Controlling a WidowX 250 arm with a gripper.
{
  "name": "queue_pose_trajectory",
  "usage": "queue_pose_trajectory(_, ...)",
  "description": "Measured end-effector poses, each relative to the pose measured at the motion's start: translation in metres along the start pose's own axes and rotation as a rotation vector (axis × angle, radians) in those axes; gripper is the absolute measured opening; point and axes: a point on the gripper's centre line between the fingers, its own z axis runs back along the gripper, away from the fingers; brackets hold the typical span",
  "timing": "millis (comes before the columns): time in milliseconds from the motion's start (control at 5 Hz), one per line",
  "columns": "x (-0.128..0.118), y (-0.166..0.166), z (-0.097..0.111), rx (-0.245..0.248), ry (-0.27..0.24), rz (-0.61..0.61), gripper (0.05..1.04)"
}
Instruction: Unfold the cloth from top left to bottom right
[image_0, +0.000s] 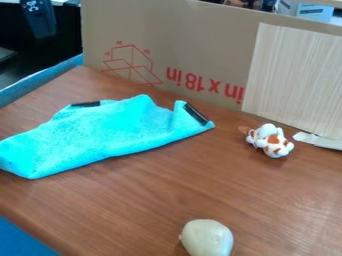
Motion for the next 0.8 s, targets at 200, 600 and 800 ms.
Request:
queue_pose_trajectory(200, -0.002, 0.002, -0.015, -0.044, 0.010, 0.006, 1.000)
queue_pose_trajectory(600, -0.011, 0.028, -0.052, -0.077, -0.018, 0.022, 1.000)
queue_pose_trajectory(800, -0.002, 0.032, -0.063, -0.046, -0.098, -0.014, 1.000)
